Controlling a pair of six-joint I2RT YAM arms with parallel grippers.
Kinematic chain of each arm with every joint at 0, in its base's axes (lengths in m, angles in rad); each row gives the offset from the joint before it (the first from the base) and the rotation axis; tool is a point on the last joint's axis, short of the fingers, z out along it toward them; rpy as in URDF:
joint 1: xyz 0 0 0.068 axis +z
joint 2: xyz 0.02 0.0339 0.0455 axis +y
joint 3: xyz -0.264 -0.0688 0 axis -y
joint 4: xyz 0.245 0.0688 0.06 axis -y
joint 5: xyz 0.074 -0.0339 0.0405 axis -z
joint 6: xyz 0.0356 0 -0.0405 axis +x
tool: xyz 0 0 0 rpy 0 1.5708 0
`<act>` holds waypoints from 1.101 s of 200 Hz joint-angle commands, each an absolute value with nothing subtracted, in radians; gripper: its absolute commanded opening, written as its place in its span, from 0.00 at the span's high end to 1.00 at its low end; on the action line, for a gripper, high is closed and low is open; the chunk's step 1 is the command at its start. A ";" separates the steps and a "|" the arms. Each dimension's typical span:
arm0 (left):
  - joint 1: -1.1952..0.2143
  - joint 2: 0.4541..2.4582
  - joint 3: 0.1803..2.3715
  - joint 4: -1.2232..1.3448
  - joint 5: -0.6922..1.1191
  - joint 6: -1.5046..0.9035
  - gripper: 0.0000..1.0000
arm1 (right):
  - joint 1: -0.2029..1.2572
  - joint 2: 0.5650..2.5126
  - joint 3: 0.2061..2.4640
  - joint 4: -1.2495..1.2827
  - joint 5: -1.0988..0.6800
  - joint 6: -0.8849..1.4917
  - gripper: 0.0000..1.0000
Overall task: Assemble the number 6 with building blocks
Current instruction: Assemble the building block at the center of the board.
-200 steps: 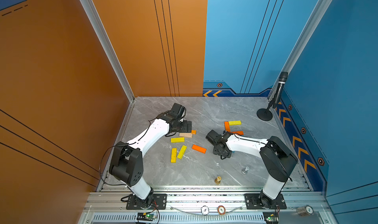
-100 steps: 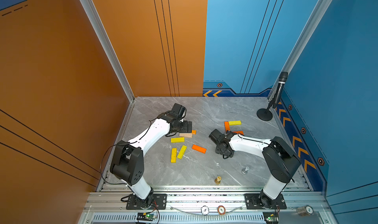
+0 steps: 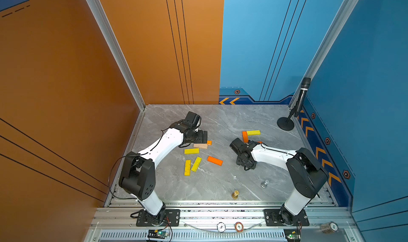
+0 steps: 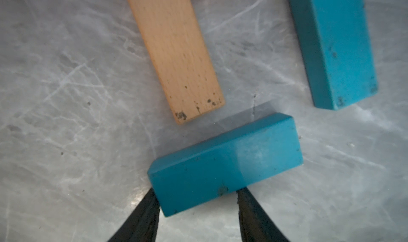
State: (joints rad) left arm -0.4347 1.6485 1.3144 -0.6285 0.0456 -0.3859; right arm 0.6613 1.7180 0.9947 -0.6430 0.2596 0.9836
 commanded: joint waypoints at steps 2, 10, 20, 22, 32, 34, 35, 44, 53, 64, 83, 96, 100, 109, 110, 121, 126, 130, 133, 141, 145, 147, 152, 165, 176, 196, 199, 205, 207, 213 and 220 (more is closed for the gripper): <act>-0.441 1.654 1.310 -0.620 0.063 -0.387 0.03 | 0.648 1.698 0.965 -0.685 0.274 0.921 0.44; -0.441 1.654 1.310 -0.620 0.064 -0.387 0.03 | 0.645 1.696 0.963 -0.686 0.273 0.914 0.44; -0.443 1.654 1.310 -0.619 0.066 -0.386 0.03 | 0.641 1.692 0.961 -0.685 0.269 0.903 0.44; -0.443 1.654 1.310 -0.618 0.066 -0.386 0.03 | 0.640 1.692 0.960 -0.686 0.268 0.901 0.44; -0.443 1.656 1.310 -0.618 0.070 -0.388 0.03 | 0.638 1.690 0.957 -0.686 0.267 0.894 0.44; -0.443 1.656 1.310 -0.617 0.070 -0.388 0.03 | 0.638 1.688 0.957 -0.686 0.267 0.892 0.44; -0.443 1.656 1.310 -0.618 0.070 -0.388 0.03 | 0.638 1.688 0.956 -0.686 0.267 0.891 0.44; -0.445 1.656 1.310 -0.616 0.069 -0.388 0.03 | 0.637 1.687 0.954 -0.685 0.265 0.883 0.44; -0.443 1.655 1.310 -0.616 0.070 -0.388 0.03 | 0.634 1.686 0.954 -0.686 0.267 0.878 0.44; -0.444 1.655 1.310 -0.615 0.071 -0.388 0.03 | 0.631 1.684 0.951 -0.683 0.263 0.869 0.44; -0.445 1.657 1.310 -0.614 0.073 -0.390 0.03 | 0.624 1.684 0.948 -0.680 0.259 0.857 0.44; -0.446 1.658 1.310 -0.614 0.072 -0.390 0.03 | 0.620 1.684 0.946 -0.680 0.262 0.848 0.43; -0.446 1.657 1.309 -0.614 0.074 -0.390 0.03 | 0.618 1.684 0.945 -0.678 0.260 0.847 0.43; -0.446 1.658 1.309 -0.612 0.074 -0.390 0.03 | 0.613 1.685 0.942 -0.675 0.256 0.840 0.44; -0.447 1.658 1.309 -0.612 0.074 -0.390 0.03 | 0.614 1.686 0.943 -0.675 0.256 0.840 0.44; -0.448 1.660 1.311 -0.612 0.074 -0.390 0.03 | 0.608 1.686 0.942 -0.675 0.255 0.838 0.43; -0.448 1.658 1.310 -0.612 0.075 -0.390 0.03 | 0.607 1.685 0.942 -0.674 0.256 0.835 0.44; -0.448 1.658 1.309 -0.612 0.074 -0.390 0.03 | 0.606 1.686 0.942 -0.673 0.255 0.835 0.43; -0.448 1.658 1.310 -0.612 0.074 -0.390 0.03 | 0.605 1.685 0.942 -0.673 0.255 0.835 0.43; -0.448 1.658 1.309 -0.610 0.075 -0.390 0.03 | 0.604 1.686 0.943 -0.672 0.255 0.835 0.43; -0.448 1.658 1.309 -0.610 0.075 -0.390 0.03 | 0.603 1.686 0.943 -0.671 0.255 0.832 0.43; -0.448 1.658 1.309 -0.610 0.075 -0.390 0.03 | 0.603 1.686 0.943 -0.670 0.253 0.832 0.43; -0.448 1.658 1.309 -0.611 0.075 -0.390 0.03 | 0.602 1.686 0.944 -0.669 0.255 0.830 0.43; -0.449 1.659 1.310 -0.610 0.076 -0.390 0.03 | 0.598 1.685 0.945 -0.669 0.258 0.827 0.43; -0.449 1.658 1.309 -0.610 0.077 -0.388 0.03 | 0.594 1.685 0.944 -0.666 0.259 0.821 0.43; -0.449 1.657 1.309 -0.610 0.076 -0.388 0.03 | 0.588 1.689 0.948 -0.665 0.260 0.812 0.43; -0.449 1.658 1.310 -0.611 0.075 -0.388 0.03 | 0.585 1.688 0.948 -0.664 0.261 0.812 0.43; -0.449 1.657 1.310 -0.610 0.075 -0.388 0.03 | 0.584 1.690 0.948 -0.663 0.261 0.809 0.43; -0.449 1.658 1.309 -0.610 0.075 -0.388 0.03 | 0.584 1.690 0.948 -0.664 0.260 0.810 0.43; -0.449 1.657 1.310 -0.611 0.076 -0.388 0.03 | 0.583 1.693 0.948 -0.663 0.261 0.807 0.43; -0.449 1.658 1.309 -0.610 0.075 -0.388 0.03 | 0.581 1.694 0.948 -0.663 0.261 0.806 0.43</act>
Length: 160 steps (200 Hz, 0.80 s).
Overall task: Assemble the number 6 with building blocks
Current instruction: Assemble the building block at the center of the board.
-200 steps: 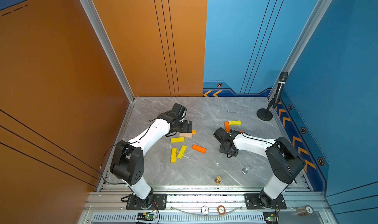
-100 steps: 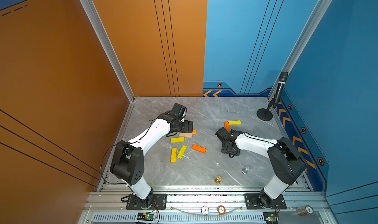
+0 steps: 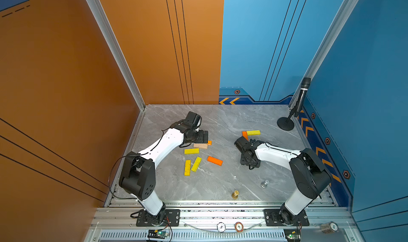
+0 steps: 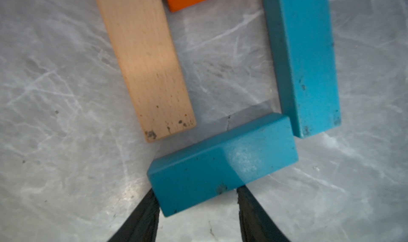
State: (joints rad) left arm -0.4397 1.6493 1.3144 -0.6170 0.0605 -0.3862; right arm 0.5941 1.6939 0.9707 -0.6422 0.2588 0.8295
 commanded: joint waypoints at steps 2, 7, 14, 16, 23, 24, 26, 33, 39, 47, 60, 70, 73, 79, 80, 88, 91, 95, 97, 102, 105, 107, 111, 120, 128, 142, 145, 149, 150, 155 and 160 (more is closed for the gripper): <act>-0.449 1.659 1.309 -0.610 0.076 -0.388 0.03 | 0.580 1.695 0.948 -0.663 0.260 0.805 0.43; -0.448 1.658 1.309 -0.611 0.076 -0.388 0.03 | 0.579 1.697 0.948 -0.663 0.259 0.805 0.43; -0.449 1.658 1.309 -0.611 0.075 -0.389 0.03 | 0.579 1.698 0.948 -0.661 0.258 0.806 0.43; -0.449 1.659 1.309 -0.611 0.076 -0.389 0.03 | 0.579 1.698 0.948 -0.661 0.259 0.805 0.43; -0.449 1.659 1.309 -0.612 0.076 -0.388 0.03 | 0.578 1.698 0.948 -0.661 0.258 0.805 0.43; -0.449 1.659 1.310 -0.612 0.075 -0.388 0.03 | 0.579 1.698 0.948 -0.661 0.258 0.805 0.43; -0.449 1.658 1.310 -0.611 0.076 -0.388 0.03 | 0.580 1.699 0.948 -0.660 0.259 0.805 0.43; -0.449 1.658 1.309 -0.611 0.077 -0.388 0.03 | 0.578 1.699 0.949 -0.660 0.260 0.804 0.43; -0.449 1.660 1.309 -0.611 0.078 -0.388 0.03 | 0.576 1.699 0.949 -0.660 0.261 0.805 0.43; -0.448 1.658 1.308 -0.610 0.076 -0.388 0.03 | 0.575 1.701 0.951 -0.658 0.260 0.806 0.43; -0.451 1.660 1.309 -0.610 0.077 -0.388 0.03 | 0.573 1.702 0.954 -0.658 0.258 0.805 0.43; -0.450 1.660 1.309 -0.610 0.076 -0.388 0.03 | 0.572 1.704 0.957 -0.657 0.258 0.806 0.43; -0.451 1.661 1.309 -0.611 0.075 -0.388 0.03 | 0.572 1.704 0.957 -0.656 0.259 0.807 0.43; -0.451 1.659 1.309 -0.611 0.076 -0.388 0.03 | 0.570 1.705 0.959 -0.657 0.257 0.805 0.43; -0.451 1.660 1.309 -0.611 0.076 -0.388 0.03 | 0.570 1.706 0.960 -0.657 0.257 0.805 0.43; -0.451 1.660 1.309 -0.611 0.076 -0.388 0.03 | 0.571 1.706 0.960 -0.655 0.255 0.807 0.43; -0.451 1.660 1.309 -0.611 0.076 -0.388 0.03 | 0.571 1.708 0.961 -0.653 0.255 0.808 0.43; -0.451 1.660 1.309 -0.610 0.076 -0.389 0.03 | 0.570 1.709 0.962 -0.652 0.253 0.807 0.43; -0.451 1.659 1.309 -0.610 0.076 -0.388 0.03 | 0.570 1.709 0.962 -0.652 0.252 0.807 0.43; -0.452 1.658 1.309 -0.610 0.074 -0.388 0.03 | 0.570 1.711 0.964 -0.652 0.252 0.807 0.43; -0.453 1.659 1.309 -0.611 0.074 -0.388 0.03 | 0.571 1.712 0.965 -0.652 0.252 0.807 0.43; -0.453 1.660 1.309 -0.611 0.075 -0.388 0.03 | 0.571 1.713 0.966 -0.652 0.252 0.808 0.43; -0.452 1.661 1.309 -0.611 0.074 -0.388 0.03 | 0.570 1.714 0.967 -0.652 0.250 0.809 0.43; -0.453 1.661 1.309 -0.610 0.075 -0.388 0.03 | 0.569 1.717 0.970 -0.650 0.247 0.810 0.43; -0.453 1.661 1.309 -0.610 0.074 -0.388 0.03 | 0.571 1.719 0.974 -0.649 0.243 0.812 0.43; -0.453 1.660 1.310 -0.610 0.074 -0.388 0.03 | 0.572 1.722 0.980 -0.647 0.236 0.812 0.42; -0.453 1.660 1.309 -0.610 0.075 -0.387 0.03 | 0.571 1.722 0.981 -0.647 0.235 0.813 0.42; -0.452 1.658 1.309 -0.611 0.075 -0.387 0.03 | 0.572 1.722 0.983 -0.647 0.234 0.813 0.42; -0.452 1.658 1.309 -0.611 0.075 -0.387 0.03 | 0.571 1.722 0.983 -0.647 0.234 0.814 0.42; -0.453 1.658 1.309 -0.611 0.074 -0.386 0.03 | 0.572 1.722 0.983 -0.647 0.235 0.814 0.42; -0.454 1.658 1.309 -0.612 0.074 -0.386 0.03 | 0.572 1.723 0.985 -0.646 0.233 0.815 0.42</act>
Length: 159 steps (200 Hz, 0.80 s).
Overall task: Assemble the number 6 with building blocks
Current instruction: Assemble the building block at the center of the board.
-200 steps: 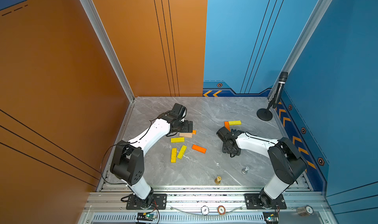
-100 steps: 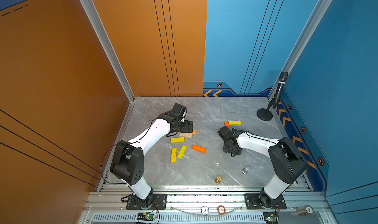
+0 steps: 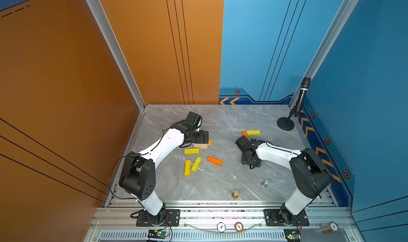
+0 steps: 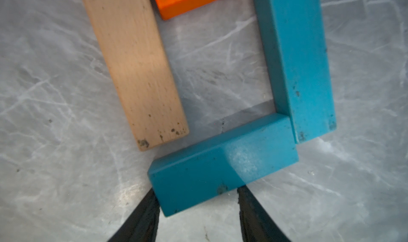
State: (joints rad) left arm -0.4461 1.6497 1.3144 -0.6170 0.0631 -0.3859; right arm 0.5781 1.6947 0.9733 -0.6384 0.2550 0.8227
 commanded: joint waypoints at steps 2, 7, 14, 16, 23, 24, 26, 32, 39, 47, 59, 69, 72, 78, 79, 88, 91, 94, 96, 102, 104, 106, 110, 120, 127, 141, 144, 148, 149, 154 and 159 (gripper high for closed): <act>-0.454 1.657 1.309 -0.611 0.074 -0.387 0.03 | 0.572 1.724 0.986 -0.646 0.232 0.817 0.42; -0.452 1.657 1.309 -0.611 0.073 -0.387 0.03 | 0.572 1.725 0.987 -0.646 0.230 0.817 0.42; -0.453 1.657 1.308 -0.611 0.073 -0.386 0.03 | 0.572 1.727 0.990 -0.646 0.226 0.819 0.42; -0.453 1.657 1.309 -0.611 0.074 -0.387 0.03 | 0.572 1.726 0.990 -0.644 0.225 0.821 0.42; -0.453 1.657 1.309 -0.611 0.074 -0.387 0.03 | 0.572 1.728 0.990 -0.644 0.221 0.824 0.41; -0.454 1.658 1.309 -0.610 0.074 -0.387 0.03 | 0.572 1.727 0.990 -0.643 0.220 0.825 0.41; -0.453 1.657 1.309 -0.610 0.075 -0.387 0.03 | 0.572 1.728 0.991 -0.643 0.218 0.827 0.41; -0.454 1.657 1.309 -0.610 0.074 -0.386 0.03 | 0.572 1.728 0.991 -0.642 0.215 0.830 0.41; -0.454 1.658 1.309 -0.611 0.075 -0.387 0.03 | 0.573 1.729 0.990 -0.640 0.213 0.833 0.40; -0.453 1.657 1.309 -0.611 0.075 -0.386 0.03 | 0.575 1.731 0.992 -0.640 0.216 0.835 0.40; -0.454 1.657 1.309 -0.612 0.075 -0.385 0.03 | 0.575 1.732 0.994 -0.639 0.216 0.835 0.40; -0.453 1.656 1.309 -0.610 0.074 -0.385 0.03 | 0.577 1.732 0.994 -0.638 0.216 0.836 0.40; -0.454 1.655 1.309 -0.611 0.074 -0.385 0.03 | 0.576 1.732 0.994 -0.639 0.218 0.837 0.40; -0.454 1.654 1.308 -0.611 0.074 -0.385 0.03 | 0.576 1.731 0.994 -0.641 0.218 0.838 0.39; -0.454 1.654 1.308 -0.611 0.074 -0.385 0.03 | 0.576 1.730 0.993 -0.641 0.219 0.838 0.40; -0.456 1.653 1.307 -0.611 0.074 -0.385 0.03 | 0.577 1.725 0.992 -0.640 0.218 0.837 0.39; -0.455 1.652 1.307 -0.612 0.074 -0.385 0.03 | 0.577 1.724 0.992 -0.640 0.219 0.836 0.39; -0.456 1.652 1.307 -0.611 0.073 -0.385 0.03 | 0.577 1.723 0.991 -0.641 0.217 0.836 0.39; -0.455 1.652 1.308 -0.612 0.074 -0.385 0.03 | 0.577 1.722 0.991 -0.641 0.217 0.836 0.39; -0.456 1.653 1.307 -0.610 0.075 -0.385 0.03 | 0.578 1.718 0.990 -0.642 0.217 0.838 0.39; -0.456 1.652 1.308 -0.611 0.074 -0.385 0.03 | 0.578 1.717 0.991 -0.641 0.217 0.838 0.39; -0.456 1.653 1.308 -0.611 0.074 -0.385 0.03 | 0.578 1.716 0.991 -0.641 0.217 0.838 0.39; -0.455 1.653 1.308 -0.611 0.074 -0.384 0.03 | 0.578 1.715 0.989 -0.641 0.218 0.839 0.39; -0.455 1.653 1.309 -0.610 0.074 -0.384 0.03 | 0.580 1.712 0.990 -0.643 0.214 0.843 0.39; -0.455 1.653 1.308 -0.611 0.075 -0.384 0.03 | 0.583 1.708 0.987 -0.641 0.215 0.846 0.39; -0.455 1.652 1.309 -0.611 0.074 -0.383 0.03 | 0.586 1.709 0.990 -0.638 0.214 0.849 0.38; -0.455 1.652 1.309 -0.610 0.074 -0.384 0.03 | 0.587 1.710 0.990 -0.638 0.214 0.849 0.38; -0.456 1.652 1.309 -0.611 0.074 -0.384 0.03 | 0.587 1.712 0.989 -0.637 0.214 0.848 0.38; -0.455 1.653 1.309 -0.611 0.074 -0.384 0.03 | 0.586 1.714 0.989 -0.636 0.213 0.849 0.38; -0.455 1.651 1.309 -0.612 0.074 -0.383 0.03 | 0.585 1.715 0.991 -0.635 0.213 0.850 0.38; -0.454 1.651 1.309 -0.611 0.075 -0.383 0.03 | 0.586 1.720 0.992 -0.635 0.212 0.850 0.38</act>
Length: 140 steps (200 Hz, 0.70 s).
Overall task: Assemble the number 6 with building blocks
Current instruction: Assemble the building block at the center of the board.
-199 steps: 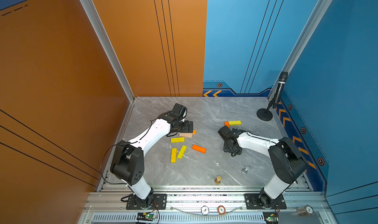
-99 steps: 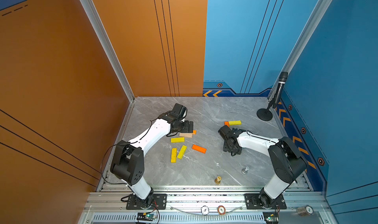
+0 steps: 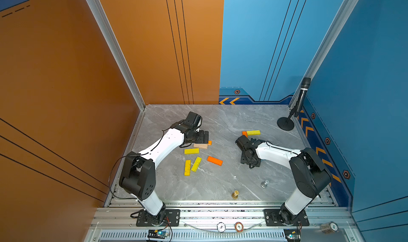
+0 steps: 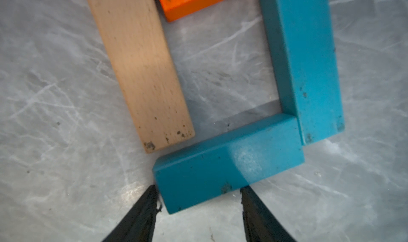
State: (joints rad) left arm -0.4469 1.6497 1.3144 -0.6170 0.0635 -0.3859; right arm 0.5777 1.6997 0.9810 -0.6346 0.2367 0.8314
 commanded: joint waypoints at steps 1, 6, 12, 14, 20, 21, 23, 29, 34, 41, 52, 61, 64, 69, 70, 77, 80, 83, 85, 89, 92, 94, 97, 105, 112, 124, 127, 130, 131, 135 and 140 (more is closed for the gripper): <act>-0.455 1.651 1.309 -0.610 0.074 -0.384 0.03 | 0.586 1.720 0.992 -0.634 0.213 0.850 0.38; -0.455 1.651 1.309 -0.611 0.074 -0.384 0.03 | 0.586 1.725 0.994 -0.634 0.212 0.850 0.38; -0.455 1.650 1.307 -0.613 0.074 -0.383 0.03 | 0.586 1.728 0.996 -0.634 0.212 0.850 0.38; -0.456 1.650 1.307 -0.612 0.073 -0.383 0.03 | 0.586 1.728 0.996 -0.634 0.213 0.850 0.38; -0.454 1.651 1.307 -0.611 0.071 -0.383 0.03 | 0.585 1.727 0.997 -0.634 0.214 0.851 0.38; -0.455 1.651 1.307 -0.612 0.071 -0.383 0.03 | 0.585 1.728 0.996 -0.634 0.214 0.851 0.38; -0.455 1.651 1.308 -0.611 0.071 -0.383 0.03 | 0.585 1.728 0.997 -0.632 0.213 0.852 0.38; -0.455 1.649 1.307 -0.611 0.071 -0.384 0.03 | 0.586 1.730 0.997 -0.631 0.215 0.852 0.38; -0.456 1.650 1.307 -0.611 0.071 -0.384 0.03 | 0.585 1.730 0.997 -0.629 0.215 0.851 0.38; -0.456 1.649 1.307 -0.609 0.072 -0.383 0.03 | 0.585 1.732 0.999 -0.629 0.216 0.852 0.38; -0.455 1.650 1.309 -0.610 0.072 -0.383 0.03 | 0.585 1.734 1.005 -0.630 0.215 0.850 0.38; -0.455 1.652 1.309 -0.611 0.073 -0.384 0.03 | 0.586 1.734 1.009 -0.630 0.212 0.850 0.38; -0.456 1.651 1.309 -0.611 0.072 -0.384 0.03 | 0.586 1.734 1.009 -0.630 0.212 0.850 0.38; -0.455 1.652 1.309 -0.610 0.073 -0.383 0.03 | 0.587 1.734 1.011 -0.629 0.211 0.849 0.38; -0.454 1.652 1.309 -0.611 0.072 -0.383 0.03 | 0.587 1.734 1.010 -0.629 0.211 0.850 0.38; -0.456 1.652 1.308 -0.611 0.072 -0.383 0.03 | 0.587 1.736 1.012 -0.629 0.213 0.849 0.38; -0.456 1.652 1.309 -0.611 0.071 -0.384 0.03 | 0.586 1.737 1.012 -0.629 0.212 0.849 0.38; -0.456 1.652 1.309 -0.611 0.072 -0.384 0.03 | 0.586 1.738 1.013 -0.630 0.213 0.848 0.38; -0.455 1.652 1.309 -0.611 0.072 -0.383 0.03 | 0.585 1.739 1.015 -0.630 0.213 0.848 0.38; -0.455 1.653 1.309 -0.611 0.071 -0.383 0.03 | 0.586 1.740 1.014 -0.630 0.213 0.847 0.38; -0.456 1.652 1.309 -0.611 0.071 -0.384 0.03 | 0.586 1.741 1.014 -0.630 0.213 0.847 0.38; -0.456 1.652 1.309 -0.611 0.071 -0.384 0.03 | 0.586 1.741 1.015 -0.629 0.212 0.845 0.38; -0.455 1.653 1.310 -0.611 0.073 -0.384 0.03 | 0.586 1.743 1.015 -0.629 0.213 0.844 0.38; -0.454 1.652 1.309 -0.611 0.072 -0.383 0.03 | 0.585 1.745 1.018 -0.630 0.213 0.842 0.38; -0.455 1.652 1.309 -0.611 0.072 -0.383 0.03 | 0.585 1.747 1.017 -0.630 0.212 0.843 0.38; -0.455 1.653 1.309 -0.611 0.071 -0.383 0.03 | 0.586 1.746 1.018 -0.629 0.212 0.842 0.38; -0.455 1.652 1.309 -0.612 0.071 -0.383 0.03 | 0.585 1.745 1.019 -0.629 0.212 0.841 0.38; -0.456 1.653 1.309 -0.611 0.071 -0.383 0.03 | 0.585 1.745 1.020 -0.629 0.211 0.841 0.38; -0.456 1.654 1.309 -0.611 0.071 -0.384 0.03 | 0.586 1.746 1.021 -0.629 0.211 0.841 0.38; -0.454 1.652 1.308 -0.611 0.071 -0.384 0.03 | 0.586 1.744 1.020 -0.629 0.211 0.841 0.39; -0.454 1.652 1.309 -0.611 0.072 -0.384 0.03 | 0.586 1.744 1.021 -0.629 0.210 0.842 0.38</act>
